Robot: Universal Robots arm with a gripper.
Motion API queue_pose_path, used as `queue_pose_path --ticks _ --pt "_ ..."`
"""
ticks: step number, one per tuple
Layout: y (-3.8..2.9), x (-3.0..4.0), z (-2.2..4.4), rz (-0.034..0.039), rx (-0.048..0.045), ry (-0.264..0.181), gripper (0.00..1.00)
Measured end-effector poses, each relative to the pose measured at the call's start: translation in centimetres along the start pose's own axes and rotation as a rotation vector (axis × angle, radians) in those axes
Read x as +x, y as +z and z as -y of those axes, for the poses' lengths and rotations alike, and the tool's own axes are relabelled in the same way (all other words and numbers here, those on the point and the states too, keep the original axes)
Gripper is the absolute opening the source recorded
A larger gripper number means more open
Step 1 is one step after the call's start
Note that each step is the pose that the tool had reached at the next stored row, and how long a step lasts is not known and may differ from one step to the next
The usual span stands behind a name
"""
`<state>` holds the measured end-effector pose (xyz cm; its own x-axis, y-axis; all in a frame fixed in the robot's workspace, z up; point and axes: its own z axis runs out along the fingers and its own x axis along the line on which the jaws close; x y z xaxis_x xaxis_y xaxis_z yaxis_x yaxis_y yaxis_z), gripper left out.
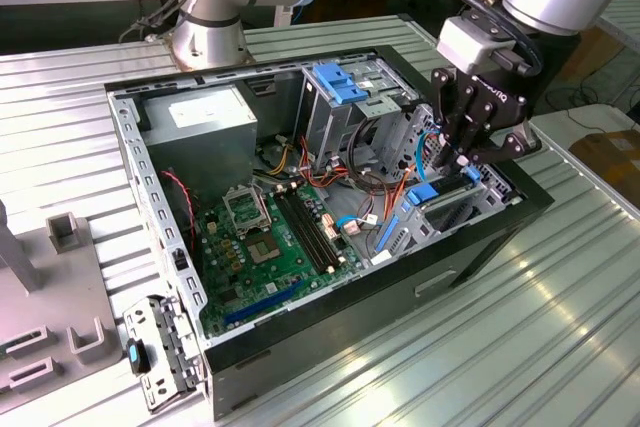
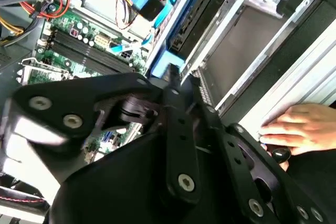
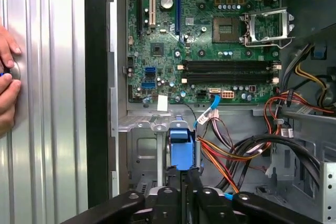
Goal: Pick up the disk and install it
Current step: 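Insert the disk into the insertion slot, then insert the first disk wire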
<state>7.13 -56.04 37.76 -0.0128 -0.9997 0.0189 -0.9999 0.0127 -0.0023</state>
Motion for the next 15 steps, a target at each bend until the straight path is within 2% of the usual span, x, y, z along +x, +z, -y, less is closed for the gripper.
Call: queue_pose_path --ticks 1,2,5,6,15 --pt "0.04 -0.01 0.23 0.0001 0.0000 0.000 0.18" --pt "0.14 -0.02 0.79 0.0002 0.0001 0.000 0.12" --pt "0.42 -0.04 2.82 0.0001 0.0001 0.000 0.11" --pt "0.45 -0.06 3.02 0.0002 0.0000 0.000 0.11" --pt "0.46 -0.05 3.06 0.0002 0.0000 0.000 0.11"
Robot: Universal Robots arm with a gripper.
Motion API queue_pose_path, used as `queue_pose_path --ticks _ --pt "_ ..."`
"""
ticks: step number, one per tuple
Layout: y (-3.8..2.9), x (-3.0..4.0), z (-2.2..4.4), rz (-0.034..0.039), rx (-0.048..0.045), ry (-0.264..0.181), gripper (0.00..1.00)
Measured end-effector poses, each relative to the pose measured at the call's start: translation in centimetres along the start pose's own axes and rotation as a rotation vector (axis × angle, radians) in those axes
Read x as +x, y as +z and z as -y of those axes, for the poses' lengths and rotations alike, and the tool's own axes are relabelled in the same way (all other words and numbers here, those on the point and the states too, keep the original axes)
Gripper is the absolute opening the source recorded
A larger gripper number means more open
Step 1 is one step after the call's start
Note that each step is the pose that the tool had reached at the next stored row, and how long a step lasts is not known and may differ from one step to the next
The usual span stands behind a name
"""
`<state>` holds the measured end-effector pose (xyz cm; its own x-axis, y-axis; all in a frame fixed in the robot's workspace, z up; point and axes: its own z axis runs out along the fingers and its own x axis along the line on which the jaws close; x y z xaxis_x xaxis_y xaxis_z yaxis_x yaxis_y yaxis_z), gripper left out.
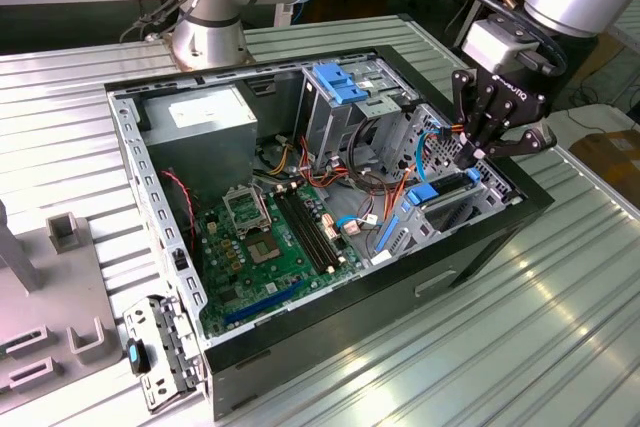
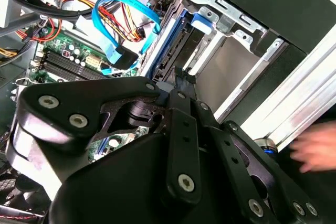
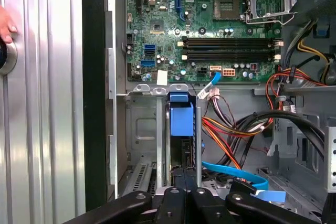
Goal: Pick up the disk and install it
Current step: 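Insert the first disk wire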
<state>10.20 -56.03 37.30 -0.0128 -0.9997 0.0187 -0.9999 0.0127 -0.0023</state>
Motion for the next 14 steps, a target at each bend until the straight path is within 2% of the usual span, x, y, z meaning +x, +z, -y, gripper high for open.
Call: queue_pose_path --ticks 3,4,5,6,8,9,12,14 --pt "0.00 0.00 0.04 -0.0001 -0.0001 0.000 0.11" --pt "0.00 0.00 0.50 -0.0001 0.0000 -0.001 0.11" --pt "0.01 -0.02 1.66 0.0000 0.0000 -0.004 0.11" --pt "0.02 -0.05 2.40 0.0000 0.0000 -0.007 0.11" --pt "0.03 -0.08 2.64 -0.0001 0.0004 -0.029 0.11" --pt "0.05 -0.09 2.68 0.0000 0.0012 -0.069 0.11" --pt "-1.09 -0.37 2.80 -0.0002 0.0015 -0.081 0.11" --pt "-1.54 -0.73 2.80 -0.0008 0.0015 -0.081 0.11"
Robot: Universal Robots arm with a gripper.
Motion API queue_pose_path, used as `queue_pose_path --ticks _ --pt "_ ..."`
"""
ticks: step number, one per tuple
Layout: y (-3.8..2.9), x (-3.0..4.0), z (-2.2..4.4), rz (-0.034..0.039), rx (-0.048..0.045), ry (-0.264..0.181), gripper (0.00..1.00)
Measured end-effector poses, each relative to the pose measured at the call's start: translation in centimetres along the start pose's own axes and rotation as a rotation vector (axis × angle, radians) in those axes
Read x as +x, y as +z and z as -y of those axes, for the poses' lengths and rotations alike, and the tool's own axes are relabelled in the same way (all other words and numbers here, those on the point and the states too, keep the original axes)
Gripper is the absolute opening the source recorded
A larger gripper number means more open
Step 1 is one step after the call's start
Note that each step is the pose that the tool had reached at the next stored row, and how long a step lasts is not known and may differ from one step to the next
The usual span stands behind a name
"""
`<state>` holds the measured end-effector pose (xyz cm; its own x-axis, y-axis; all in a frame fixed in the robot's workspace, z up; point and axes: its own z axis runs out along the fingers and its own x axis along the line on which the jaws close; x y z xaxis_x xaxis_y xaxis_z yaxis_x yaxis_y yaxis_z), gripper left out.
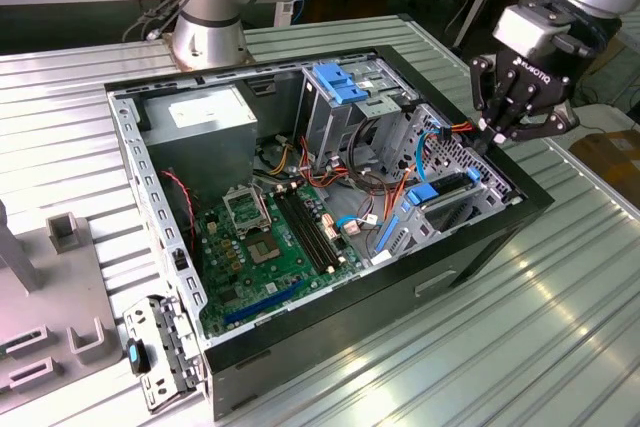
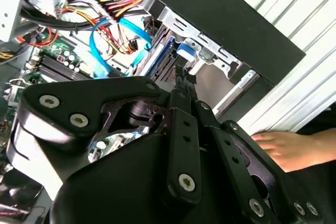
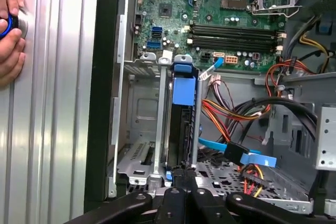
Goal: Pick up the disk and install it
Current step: 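Insert the first disk wire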
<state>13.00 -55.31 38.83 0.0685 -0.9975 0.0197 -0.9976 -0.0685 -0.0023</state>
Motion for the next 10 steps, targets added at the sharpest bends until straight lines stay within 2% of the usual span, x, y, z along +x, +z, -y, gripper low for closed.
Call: queue_pose_path --ticks 2,6,9,10 --pt "-0.17 -0.48 0.04 -0.0005 0.0000 -0.002 0.11" --pt "-0.14 -0.61 0.08 -0.0003 0.0021 -0.107 0.11" --pt "0.04 -0.98 1.28 -0.0006 0.0025 -0.121 0.11" --pt "0.09 -1.09 1.47 -0.0004 0.0025 -0.122 0.11"
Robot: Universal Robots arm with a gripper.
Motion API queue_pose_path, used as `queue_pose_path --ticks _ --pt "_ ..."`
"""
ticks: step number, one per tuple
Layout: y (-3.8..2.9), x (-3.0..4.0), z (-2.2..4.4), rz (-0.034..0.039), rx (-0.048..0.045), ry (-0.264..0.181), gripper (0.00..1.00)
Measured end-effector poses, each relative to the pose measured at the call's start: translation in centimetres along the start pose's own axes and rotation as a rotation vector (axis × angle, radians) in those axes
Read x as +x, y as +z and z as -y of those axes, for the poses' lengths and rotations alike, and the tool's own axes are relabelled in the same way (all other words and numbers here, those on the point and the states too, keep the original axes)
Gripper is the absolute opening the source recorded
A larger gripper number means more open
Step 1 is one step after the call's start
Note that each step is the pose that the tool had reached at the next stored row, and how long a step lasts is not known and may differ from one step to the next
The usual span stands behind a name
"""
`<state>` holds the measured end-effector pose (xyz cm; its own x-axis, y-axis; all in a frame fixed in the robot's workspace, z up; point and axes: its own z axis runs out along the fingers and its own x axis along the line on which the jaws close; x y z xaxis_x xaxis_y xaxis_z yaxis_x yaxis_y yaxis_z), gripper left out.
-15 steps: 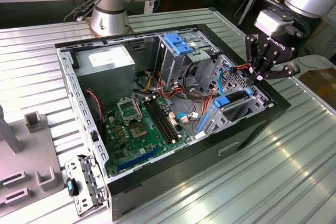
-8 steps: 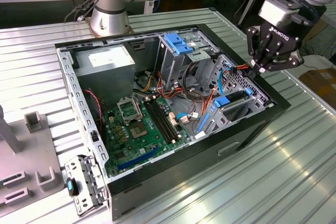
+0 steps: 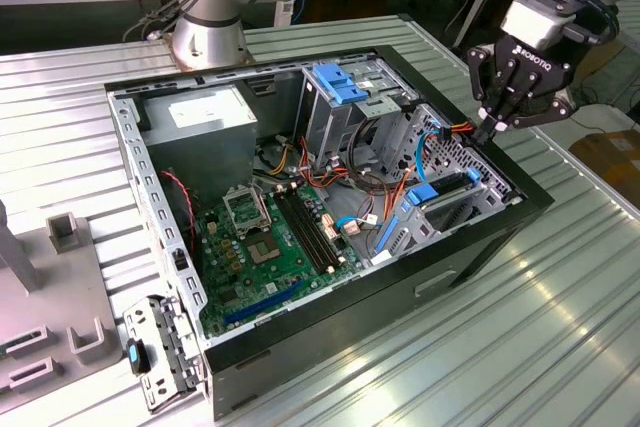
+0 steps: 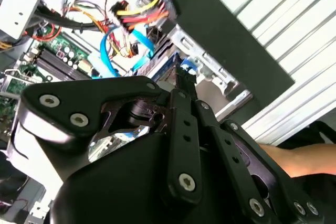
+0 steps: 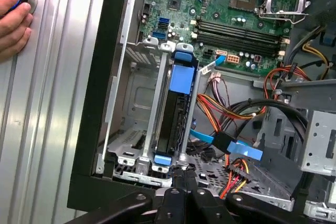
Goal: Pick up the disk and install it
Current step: 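Insert the first disk wire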
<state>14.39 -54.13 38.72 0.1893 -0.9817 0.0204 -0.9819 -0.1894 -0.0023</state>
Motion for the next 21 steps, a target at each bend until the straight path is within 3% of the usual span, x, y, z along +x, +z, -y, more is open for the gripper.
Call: queue_pose_path --ticks 3,4,6,7,11,13,14,21 --pt "0.11 -0.47 0.86 0.0002 0.0002 -0.008 0.11" --pt "0.13 -0.59 1.08 0.0001 0.0002 -0.010 0.17" --pt "0.14 -0.82 1.39 0.0001 0.0003 -0.014 0.17" --pt "0.15 -0.94 1.53 0.0002 0.0003 -0.016 0.24" --pt "0.15 -1.36 2.20 0.0001 0.0005 -0.026 0.24" --pt "0.17 -1.55 2.36 0.0002 0.0006 -0.029 0.38" --pt "0.20 -1.61 2.37 0.0001 0.0007 -0.036 0.38" --pt "0.64 -1.83 2.42 0.0003 0.0052 -0.258 0.38"
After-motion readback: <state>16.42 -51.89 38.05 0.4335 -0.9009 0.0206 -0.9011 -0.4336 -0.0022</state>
